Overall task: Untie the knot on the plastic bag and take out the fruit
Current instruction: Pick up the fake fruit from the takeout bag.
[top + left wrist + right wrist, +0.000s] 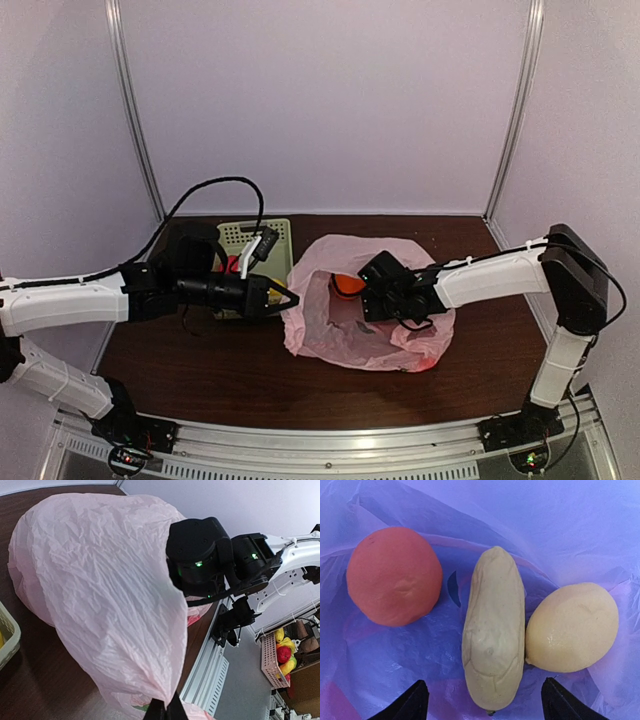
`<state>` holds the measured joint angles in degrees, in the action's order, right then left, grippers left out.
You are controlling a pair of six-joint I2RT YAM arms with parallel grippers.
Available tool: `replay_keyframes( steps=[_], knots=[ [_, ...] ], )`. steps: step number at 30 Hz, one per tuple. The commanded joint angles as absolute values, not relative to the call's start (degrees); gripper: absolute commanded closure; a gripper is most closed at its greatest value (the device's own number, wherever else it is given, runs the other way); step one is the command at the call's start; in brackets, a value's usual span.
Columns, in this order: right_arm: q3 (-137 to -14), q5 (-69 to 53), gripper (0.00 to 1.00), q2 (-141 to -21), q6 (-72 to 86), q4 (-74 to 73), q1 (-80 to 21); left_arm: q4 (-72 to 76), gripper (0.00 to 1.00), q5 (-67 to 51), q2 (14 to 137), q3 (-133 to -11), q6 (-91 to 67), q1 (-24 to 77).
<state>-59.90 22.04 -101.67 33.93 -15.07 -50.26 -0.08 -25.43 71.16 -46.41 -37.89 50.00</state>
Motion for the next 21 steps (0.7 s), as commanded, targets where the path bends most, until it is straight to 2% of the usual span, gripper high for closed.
replay_keyframes(
  steps=[1,7,11,16,21],
  knots=[
    [-62.20,22.78,0.19,-104.79,34.61,-17.04,-48.29,0.79,1.00,-26.01,70.53,-47.29,-37.84,50.36],
    [-62.51,20.49,0.17,-108.02,34.60,-15.83,-46.58,0.79,1.00,-26.10,71.01,-47.38,-37.88,50.36],
    [-63.02,19.03,0.30,-109.80,33.39,-14.05,-45.85,0.79,1.00,-26.17,71.33,-47.54,-37.87,50.36],
    [-64.70,18.22,0.34,-112.42,31.82,-13.46,-44.73,0.79,1.00,-26.11,71.22,-47.50,-38.03,50.36],
    [-65.74,17.00,0.45,-113.78,30.32,-12.54,-43.89,0.62,1.00,-25.91,71.13,-47.42,-38.12,50.36]
  ],
)
